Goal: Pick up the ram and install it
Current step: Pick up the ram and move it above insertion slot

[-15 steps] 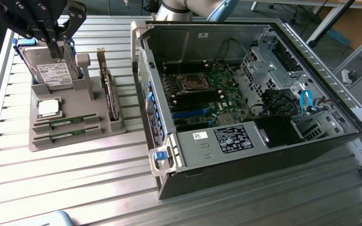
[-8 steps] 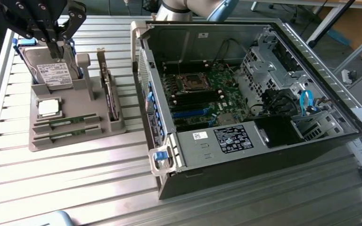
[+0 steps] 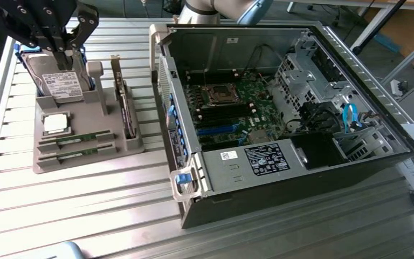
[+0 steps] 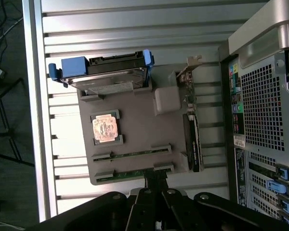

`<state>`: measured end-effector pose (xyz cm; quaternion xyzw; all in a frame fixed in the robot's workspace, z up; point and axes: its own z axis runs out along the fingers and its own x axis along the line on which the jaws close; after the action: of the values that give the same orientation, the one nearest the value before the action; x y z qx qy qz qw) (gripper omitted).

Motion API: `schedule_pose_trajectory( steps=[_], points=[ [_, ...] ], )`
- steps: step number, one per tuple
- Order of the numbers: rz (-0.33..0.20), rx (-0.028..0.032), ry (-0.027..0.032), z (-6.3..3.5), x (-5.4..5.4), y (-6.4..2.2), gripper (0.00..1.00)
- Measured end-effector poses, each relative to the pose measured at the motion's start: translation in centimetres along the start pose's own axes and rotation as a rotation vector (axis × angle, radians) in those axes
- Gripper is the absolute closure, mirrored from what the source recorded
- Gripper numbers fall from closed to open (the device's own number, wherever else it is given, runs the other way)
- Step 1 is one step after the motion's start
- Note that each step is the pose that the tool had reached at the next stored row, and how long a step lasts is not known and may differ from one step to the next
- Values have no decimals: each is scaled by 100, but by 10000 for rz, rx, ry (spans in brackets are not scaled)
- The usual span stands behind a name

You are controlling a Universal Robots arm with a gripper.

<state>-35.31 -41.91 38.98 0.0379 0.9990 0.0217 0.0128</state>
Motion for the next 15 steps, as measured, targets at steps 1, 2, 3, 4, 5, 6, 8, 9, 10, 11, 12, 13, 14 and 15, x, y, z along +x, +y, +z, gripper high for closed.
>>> schedule_pose_trajectory(
  steps=[1, 2, 3, 4, 5, 6, 8, 9, 10, 11, 12, 13, 14, 15],
  points=[
    [0, 0, 0, 0, 0, 0, 89],
    [0, 0, 0, 0, 0, 0, 89],
    [1, 0, 0, 0, 0, 0, 89],
    [0, 0, -1, 0, 0, 0, 89],
    [-11, 0, 0, 0, 0, 0, 89],
    [-41, 0, 2, 0, 0, -1, 89],
    [-117, -3, 5, 0, 0, -2, 89],
    [-199, -5, 8, 0, 0, -2, 89],
    [-267, -6, 12, 0, 0, -3, 89],
    [-351, -8, 16, 0, 0, -4, 89],
    [-432, -10, 19, 0, 0, -4, 89],
    [-520, -12, 24, -1, 0, -4, 89],
    [-610, -14, 27, 0, -1, -5, 89],
    [-705, -17, 31, 0, -1, -5, 89]
  ],
)
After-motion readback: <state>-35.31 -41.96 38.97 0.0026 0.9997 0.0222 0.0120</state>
